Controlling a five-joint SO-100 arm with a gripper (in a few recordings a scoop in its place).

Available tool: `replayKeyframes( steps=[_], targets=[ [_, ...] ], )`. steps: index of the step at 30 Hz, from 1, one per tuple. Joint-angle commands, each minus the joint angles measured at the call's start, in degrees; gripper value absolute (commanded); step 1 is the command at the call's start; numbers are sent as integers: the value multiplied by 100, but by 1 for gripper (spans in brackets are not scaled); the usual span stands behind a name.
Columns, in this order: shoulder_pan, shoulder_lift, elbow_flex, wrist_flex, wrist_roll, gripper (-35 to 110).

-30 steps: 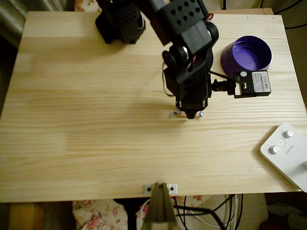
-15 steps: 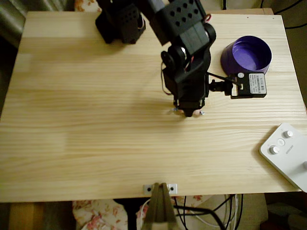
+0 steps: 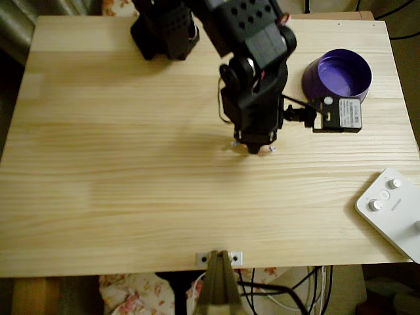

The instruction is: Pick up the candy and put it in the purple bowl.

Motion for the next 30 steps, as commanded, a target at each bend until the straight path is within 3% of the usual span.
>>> replayKeyframes(
  steps=[1,17,25,30],
  targets=[
    [-70,1011,-747,562,88,1],
    [-1371,2971,-817,1644,2180,1],
    [-2610,3437,-299,870,3199,0],
    [-3094,3305,88,-9,3296,0]
  ],
)
